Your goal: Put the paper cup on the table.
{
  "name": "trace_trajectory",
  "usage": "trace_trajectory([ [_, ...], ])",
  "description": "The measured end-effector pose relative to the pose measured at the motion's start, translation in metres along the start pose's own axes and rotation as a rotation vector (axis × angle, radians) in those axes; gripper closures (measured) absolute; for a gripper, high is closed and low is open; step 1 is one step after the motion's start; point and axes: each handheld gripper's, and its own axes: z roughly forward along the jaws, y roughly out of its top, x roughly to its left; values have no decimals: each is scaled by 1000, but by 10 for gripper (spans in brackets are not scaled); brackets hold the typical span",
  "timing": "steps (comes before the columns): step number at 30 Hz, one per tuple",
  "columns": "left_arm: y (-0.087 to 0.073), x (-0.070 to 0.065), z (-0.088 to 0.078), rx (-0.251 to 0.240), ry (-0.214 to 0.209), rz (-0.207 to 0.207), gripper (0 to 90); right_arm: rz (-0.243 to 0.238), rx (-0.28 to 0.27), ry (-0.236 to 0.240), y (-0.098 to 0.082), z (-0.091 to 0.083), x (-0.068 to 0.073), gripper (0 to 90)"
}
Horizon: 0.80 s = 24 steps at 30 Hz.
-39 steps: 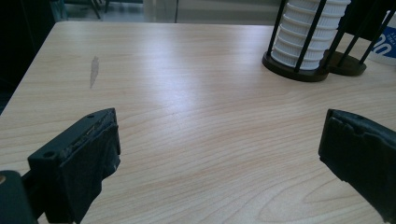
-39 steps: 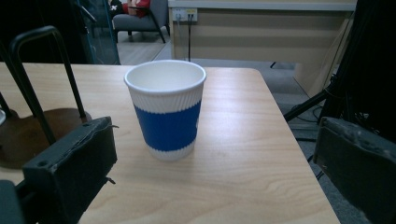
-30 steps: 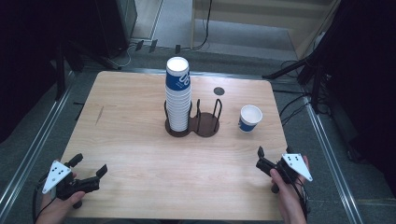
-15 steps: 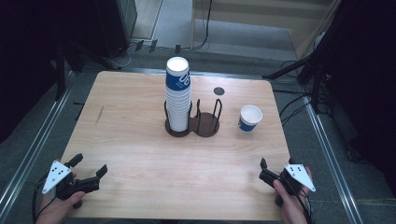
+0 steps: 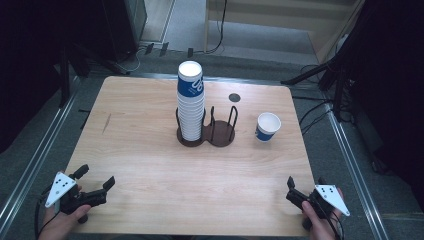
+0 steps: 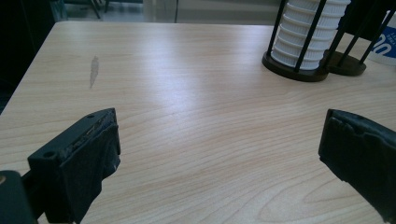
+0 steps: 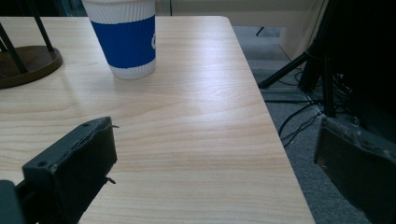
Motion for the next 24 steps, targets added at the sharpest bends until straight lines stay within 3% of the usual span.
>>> trace_trajectory([
  [9, 0, 0, 0, -1, 1, -2, 0, -39, 10, -18, -4, -5, -3, 0],
  [24, 0, 0, 1, 12, 5, -6, 0, -8, 31, -7, -4, -6, -2, 0],
])
